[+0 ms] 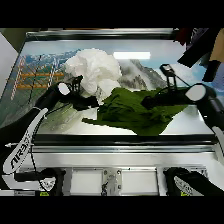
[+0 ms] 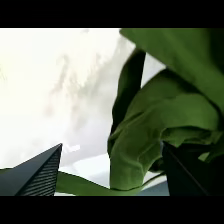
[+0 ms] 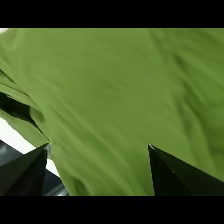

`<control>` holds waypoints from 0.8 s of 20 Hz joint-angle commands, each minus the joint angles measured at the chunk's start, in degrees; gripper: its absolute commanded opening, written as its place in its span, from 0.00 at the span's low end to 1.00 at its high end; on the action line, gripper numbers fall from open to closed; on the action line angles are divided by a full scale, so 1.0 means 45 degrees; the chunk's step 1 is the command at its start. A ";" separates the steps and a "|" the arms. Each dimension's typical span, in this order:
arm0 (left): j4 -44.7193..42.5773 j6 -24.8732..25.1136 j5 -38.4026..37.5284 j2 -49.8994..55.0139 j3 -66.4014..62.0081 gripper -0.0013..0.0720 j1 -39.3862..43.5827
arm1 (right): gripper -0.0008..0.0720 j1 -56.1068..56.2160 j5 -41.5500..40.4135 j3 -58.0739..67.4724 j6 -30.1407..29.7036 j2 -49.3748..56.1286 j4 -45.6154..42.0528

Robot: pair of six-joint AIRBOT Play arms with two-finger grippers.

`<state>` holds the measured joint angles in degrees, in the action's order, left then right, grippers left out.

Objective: Fold the clothes and pants, and hang the long-sleeved shirts on hangers.

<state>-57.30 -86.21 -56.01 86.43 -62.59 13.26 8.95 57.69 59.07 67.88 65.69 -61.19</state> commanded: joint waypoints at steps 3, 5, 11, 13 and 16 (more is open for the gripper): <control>0.3070 0.3245 0.0583 -0.0010 0.2045 0.91 -0.0112 | 0.95 0.1311 -0.0826 0.0622 -0.0432 0.1909 0.0087; 0.3113 0.3317 0.0865 0.0000 0.2293 0.91 0.0121 | 0.95 0.1307 -0.0826 0.0889 -0.0427 0.2399 0.0092; 0.3109 0.3288 0.1263 0.0714 0.2127 0.76 0.1462 | 0.94 0.1311 -0.0840 0.0981 -0.0423 0.3376 0.0102; 0.3104 0.3026 0.1175 0.1001 0.1520 0.19 0.1656 | 0.53 0.1307 -0.1010 0.1005 -0.0427 0.3347 0.0097; 0.3026 0.2545 0.1112 0.1030 0.0447 0.04 0.1579 | 0.05 0.1282 -0.1103 0.1292 -0.0223 0.3206 0.0092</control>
<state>-43.48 -72.93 -50.76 90.43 -56.99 20.05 14.79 53.30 63.94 66.02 80.31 -60.80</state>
